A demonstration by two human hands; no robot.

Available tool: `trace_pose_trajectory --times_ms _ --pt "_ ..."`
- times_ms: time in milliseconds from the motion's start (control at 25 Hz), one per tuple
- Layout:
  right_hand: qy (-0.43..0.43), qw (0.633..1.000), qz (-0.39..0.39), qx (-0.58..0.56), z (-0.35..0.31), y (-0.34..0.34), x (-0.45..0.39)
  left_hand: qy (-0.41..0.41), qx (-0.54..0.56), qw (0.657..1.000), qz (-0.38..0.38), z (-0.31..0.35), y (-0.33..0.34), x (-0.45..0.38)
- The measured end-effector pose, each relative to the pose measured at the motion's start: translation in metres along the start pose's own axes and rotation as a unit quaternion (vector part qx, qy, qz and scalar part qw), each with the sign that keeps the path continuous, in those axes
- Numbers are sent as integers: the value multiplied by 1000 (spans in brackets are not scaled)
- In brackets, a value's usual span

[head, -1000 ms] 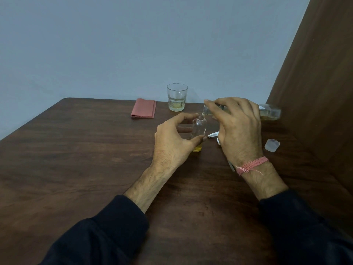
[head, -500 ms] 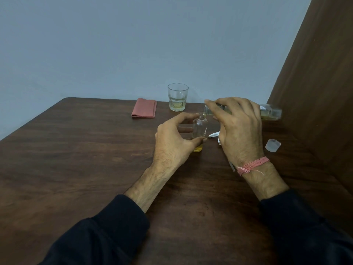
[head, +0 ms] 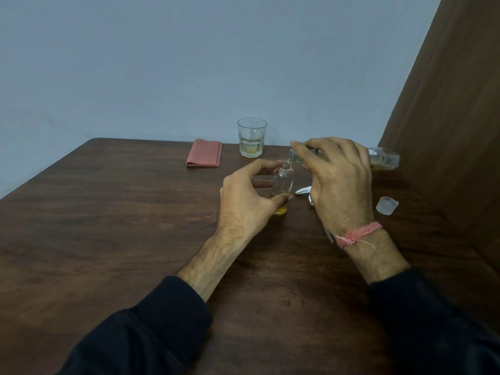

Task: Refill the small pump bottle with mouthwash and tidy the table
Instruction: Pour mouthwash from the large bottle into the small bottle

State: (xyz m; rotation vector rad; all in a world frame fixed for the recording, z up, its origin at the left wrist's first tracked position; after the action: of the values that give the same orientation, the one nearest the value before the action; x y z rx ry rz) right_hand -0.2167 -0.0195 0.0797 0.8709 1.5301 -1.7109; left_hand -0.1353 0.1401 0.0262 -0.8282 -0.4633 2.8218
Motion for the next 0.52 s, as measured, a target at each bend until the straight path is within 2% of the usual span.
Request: trace_pose_trajectory --times_ms 520 --pt "1 1000 -1 4 0 2 0 -6 -1 1000 -3 -2 0 0"
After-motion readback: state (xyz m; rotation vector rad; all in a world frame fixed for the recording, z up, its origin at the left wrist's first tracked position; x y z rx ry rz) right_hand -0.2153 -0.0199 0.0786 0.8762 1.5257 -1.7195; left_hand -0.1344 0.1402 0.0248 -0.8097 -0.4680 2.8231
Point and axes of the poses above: each hand's wrist, its own x-axis away from the middle knuckle, its own y-axis out of the palm, z = x × y, the point moved 6 cm from there along -x, towards the middle knuckle
